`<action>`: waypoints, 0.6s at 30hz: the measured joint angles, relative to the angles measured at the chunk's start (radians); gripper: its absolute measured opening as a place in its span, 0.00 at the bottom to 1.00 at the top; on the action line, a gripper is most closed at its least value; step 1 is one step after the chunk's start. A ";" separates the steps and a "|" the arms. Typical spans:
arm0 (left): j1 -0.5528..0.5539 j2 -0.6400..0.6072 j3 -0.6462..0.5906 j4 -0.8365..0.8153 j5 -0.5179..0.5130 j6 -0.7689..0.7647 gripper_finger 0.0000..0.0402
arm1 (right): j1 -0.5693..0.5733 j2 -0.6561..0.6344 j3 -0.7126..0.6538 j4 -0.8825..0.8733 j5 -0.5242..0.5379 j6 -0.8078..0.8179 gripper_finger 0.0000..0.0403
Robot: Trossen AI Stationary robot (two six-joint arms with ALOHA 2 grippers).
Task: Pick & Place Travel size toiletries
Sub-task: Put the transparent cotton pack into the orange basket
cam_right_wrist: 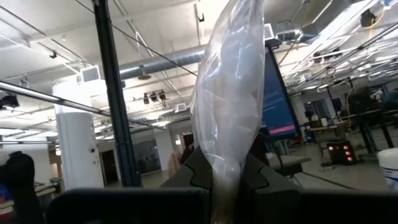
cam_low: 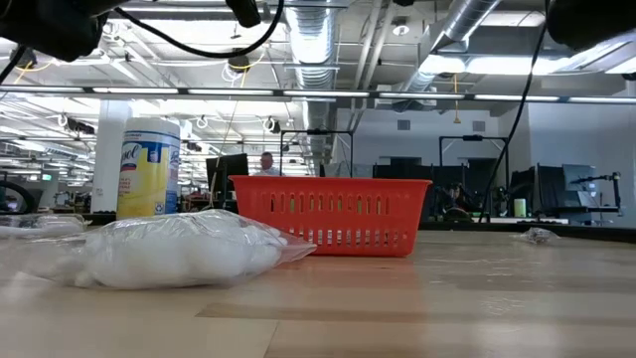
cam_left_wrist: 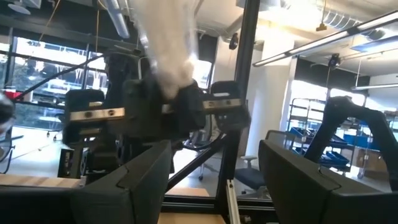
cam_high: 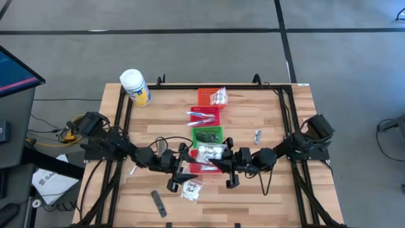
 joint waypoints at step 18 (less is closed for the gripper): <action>0.001 -0.001 -0.001 0.011 0.000 0.000 0.59 | 0.000 0.053 0.060 -0.099 -0.001 0.012 0.04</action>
